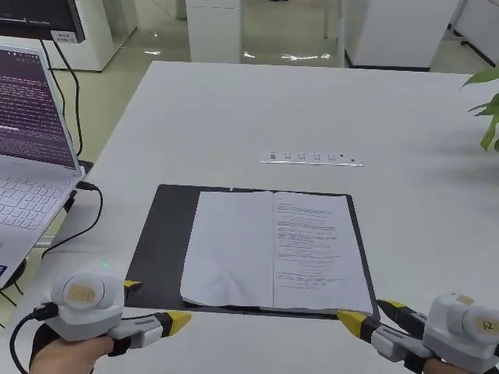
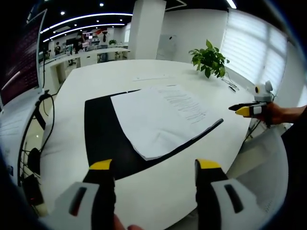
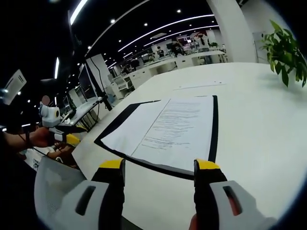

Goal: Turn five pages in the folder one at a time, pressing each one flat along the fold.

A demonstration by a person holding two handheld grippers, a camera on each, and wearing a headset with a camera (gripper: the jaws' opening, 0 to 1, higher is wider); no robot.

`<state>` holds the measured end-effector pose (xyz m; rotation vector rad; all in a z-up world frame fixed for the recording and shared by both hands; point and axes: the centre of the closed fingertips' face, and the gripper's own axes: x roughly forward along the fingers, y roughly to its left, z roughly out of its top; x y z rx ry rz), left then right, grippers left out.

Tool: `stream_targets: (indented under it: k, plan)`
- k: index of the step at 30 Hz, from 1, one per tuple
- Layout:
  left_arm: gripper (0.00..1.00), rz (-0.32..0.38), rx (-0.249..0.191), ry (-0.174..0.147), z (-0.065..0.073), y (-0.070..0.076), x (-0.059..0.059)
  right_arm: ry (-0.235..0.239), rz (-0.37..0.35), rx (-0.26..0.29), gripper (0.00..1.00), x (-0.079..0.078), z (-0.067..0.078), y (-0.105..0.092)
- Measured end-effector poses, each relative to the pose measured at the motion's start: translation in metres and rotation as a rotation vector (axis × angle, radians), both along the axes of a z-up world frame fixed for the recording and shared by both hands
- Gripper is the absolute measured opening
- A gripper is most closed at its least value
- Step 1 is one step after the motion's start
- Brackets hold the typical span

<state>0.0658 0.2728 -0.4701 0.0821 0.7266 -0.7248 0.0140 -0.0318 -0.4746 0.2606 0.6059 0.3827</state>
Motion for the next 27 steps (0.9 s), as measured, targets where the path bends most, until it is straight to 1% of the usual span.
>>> stream_targets:
  k: [2, 4, 6, 8, 12, 17, 23, 27]
  plan:
    - [0.68, 0.000, -0.002, 0.000, -0.001, 0.000, 0.002, 0.001, 0.001, -0.004, 0.57, 0.000, 0.000, -0.001]
    - [0.69, 0.000, -0.003, 0.001, 0.001, -0.001, 0.001, 0.002, -0.001, -0.006, 0.58, 0.000, 0.000, -0.003]
    - [0.69, -0.003, -0.005, -0.002, 0.000, -0.001, 0.002, 0.000, -0.004, -0.007, 0.58, 0.000, 0.001, -0.005]
    - [0.70, -0.007, -0.006, -0.005, 0.003, -0.003, 0.001, -0.002, -0.006, -0.008, 0.59, -0.001, 0.002, -0.006]
    - [0.71, -0.016, -0.005, -0.008, 0.004, -0.006, 0.002, -0.002, -0.001, -0.021, 0.60, -0.003, 0.003, -0.009]
    - [0.71, -0.044, -0.002, -0.008, 0.006, -0.020, 0.002, -0.001, -0.008, -0.020, 0.60, -0.005, 0.004, -0.012]
    - [0.71, -0.096, 0.002, -0.009, 0.007, -0.043, 0.004, 0.004, -0.014, -0.017, 0.60, -0.010, 0.002, -0.015]
    - [0.71, -0.121, -0.001, -0.008, 0.007, -0.057, 0.006, 0.010, -0.013, -0.026, 0.60, -0.013, 0.000, -0.018]
